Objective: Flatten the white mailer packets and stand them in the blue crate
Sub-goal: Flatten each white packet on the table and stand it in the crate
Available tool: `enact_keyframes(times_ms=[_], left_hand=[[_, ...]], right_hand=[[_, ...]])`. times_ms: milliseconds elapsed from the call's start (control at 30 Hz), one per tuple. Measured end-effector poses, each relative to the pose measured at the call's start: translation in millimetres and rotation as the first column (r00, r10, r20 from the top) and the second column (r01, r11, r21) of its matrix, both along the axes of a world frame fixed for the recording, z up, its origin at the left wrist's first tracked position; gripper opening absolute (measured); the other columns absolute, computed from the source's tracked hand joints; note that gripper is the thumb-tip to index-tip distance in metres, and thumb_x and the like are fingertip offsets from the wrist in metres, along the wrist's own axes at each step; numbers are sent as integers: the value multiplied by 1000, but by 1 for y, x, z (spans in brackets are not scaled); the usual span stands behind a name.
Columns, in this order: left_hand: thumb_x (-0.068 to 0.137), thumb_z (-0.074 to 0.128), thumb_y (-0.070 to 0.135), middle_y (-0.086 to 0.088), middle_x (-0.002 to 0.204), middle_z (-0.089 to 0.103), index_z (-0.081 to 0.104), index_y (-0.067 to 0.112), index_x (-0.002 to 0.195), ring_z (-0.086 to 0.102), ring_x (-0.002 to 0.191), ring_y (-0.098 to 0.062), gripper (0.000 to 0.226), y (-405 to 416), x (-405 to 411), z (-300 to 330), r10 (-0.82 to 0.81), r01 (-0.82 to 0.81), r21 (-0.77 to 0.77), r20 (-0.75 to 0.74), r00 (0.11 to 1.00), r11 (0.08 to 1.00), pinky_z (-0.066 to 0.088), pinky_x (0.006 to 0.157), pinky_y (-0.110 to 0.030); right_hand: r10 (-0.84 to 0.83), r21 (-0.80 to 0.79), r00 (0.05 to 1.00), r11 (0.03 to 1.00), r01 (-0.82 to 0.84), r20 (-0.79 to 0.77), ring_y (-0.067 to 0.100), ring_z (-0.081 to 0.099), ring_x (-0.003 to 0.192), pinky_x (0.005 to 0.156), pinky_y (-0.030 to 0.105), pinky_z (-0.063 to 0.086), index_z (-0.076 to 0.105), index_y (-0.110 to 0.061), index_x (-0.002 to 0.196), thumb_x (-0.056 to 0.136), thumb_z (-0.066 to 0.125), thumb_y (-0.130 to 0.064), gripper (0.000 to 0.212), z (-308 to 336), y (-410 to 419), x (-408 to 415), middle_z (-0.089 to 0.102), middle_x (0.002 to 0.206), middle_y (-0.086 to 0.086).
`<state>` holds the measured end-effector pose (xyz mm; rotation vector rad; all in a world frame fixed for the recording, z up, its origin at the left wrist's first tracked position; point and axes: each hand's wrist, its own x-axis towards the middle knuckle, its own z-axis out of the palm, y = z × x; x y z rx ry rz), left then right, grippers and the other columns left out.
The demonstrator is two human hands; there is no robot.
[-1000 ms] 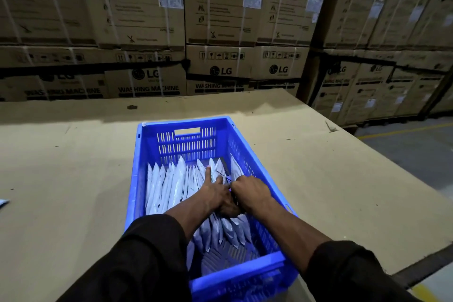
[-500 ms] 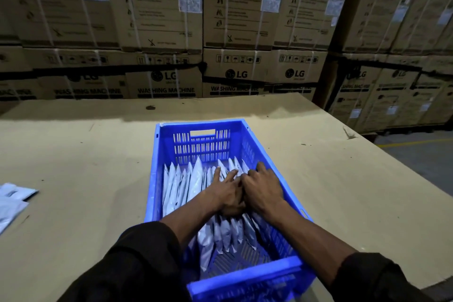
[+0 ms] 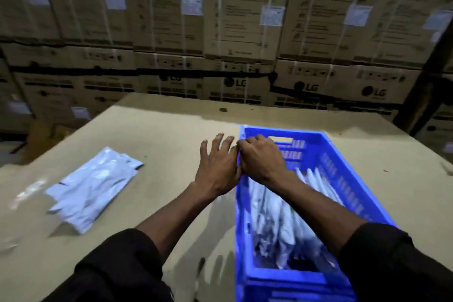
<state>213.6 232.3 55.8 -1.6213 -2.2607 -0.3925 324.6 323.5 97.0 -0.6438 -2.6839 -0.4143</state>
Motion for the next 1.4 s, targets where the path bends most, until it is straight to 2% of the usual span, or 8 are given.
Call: enact_keyframes(times_ms=[267, 600, 800, 900, 1000, 1100, 1233, 1400], left_hand=[[66, 86, 33, -14, 130, 65, 71, 9, 106, 51, 126, -38, 49, -170, -150, -97, 399, -403, -12, 165, 902, 915, 47, 93, -65], [47, 94, 32, -27, 149, 51, 53, 7, 140, 55, 127, -52, 105, -264, -265, -186, 549, -453, -359, 237, 802, 816, 50, 87, -68], [69, 55, 47, -16, 136, 63, 54, 17, 135, 61, 120, -49, 73, -269, -282, -191, 317, -209, -383, 245, 916, 900, 46, 90, -68], [74, 41, 51, -6, 146, 57, 44, 28, 143, 50, 137, -42, 73, -273, -270, -183, 60, 46, -399, 249, 967, 916, 16, 111, -68], [82, 29, 62, 6, 167, 26, 27, 36, 159, 13, 156, -25, 81, -272, -246, -175, -108, 250, -458, 314, 943, 853, -6, 117, -70], [90, 14, 63, 9, 168, 25, 30, 33, 160, 9, 157, -18, 78, -266, -221, -162, -99, 246, -415, 345, 933, 876, -11, 119, -63], [96, 33, 40, -2, 133, 69, 71, 14, 126, 59, 131, -21, 55, -250, -191, -160, 10, 71, -438, 180, 984, 896, 19, 114, -51], [99, 35, 46, -6, 140, 64, 66, 20, 135, 57, 131, -34, 54, -241, -172, -183, 173, -91, -426, 158, 972, 900, 40, 109, -56]], right_hand=[[313, -292, 944, 916, -273, 100, 35, 56, 117, 92, 43, 49, 57, -18, 131, 97, 49, -29, 37, -22, -112, -180, 65, 125, 12], [380, -396, 907, 873, -286, 182, 38, 54, 111, 85, 45, 46, 52, -16, 122, 97, 49, -36, 32, -137, -203, -259, 61, 123, 10], [364, -322, 929, 889, -326, 64, 34, 60, 98, 73, 42, 45, 61, -16, 109, 96, 44, -35, 29, -155, -202, -253, 67, 108, 6], [322, -221, 938, 913, -343, -127, 31, 65, 83, 68, 39, 51, 68, -15, 99, 94, 44, -33, 31, -157, -195, -246, 71, 91, 4], [278, -259, 942, 911, -321, -190, 28, 67, 94, 79, 41, 54, 70, -15, 107, 96, 45, -34, 33, -170, -191, -227, 72, 101, 2], [216, -313, 975, 924, -220, -49, 28, 59, 122, 95, 49, 49, 65, -18, 122, 104, 28, -45, 49, -208, -191, -186, 65, 128, 1], [134, -352, 990, 930, -106, 55, 26, 57, 128, 100, 51, 43, 61, -20, 131, 107, 11, -48, 62, -237, -194, -152, 59, 140, 0], [100, -380, 993, 922, -70, 59, 21, 44, 139, 106, 58, 29, 46, -28, 143, 106, 17, -49, 52, -239, -195, -157, 47, 151, -5]])
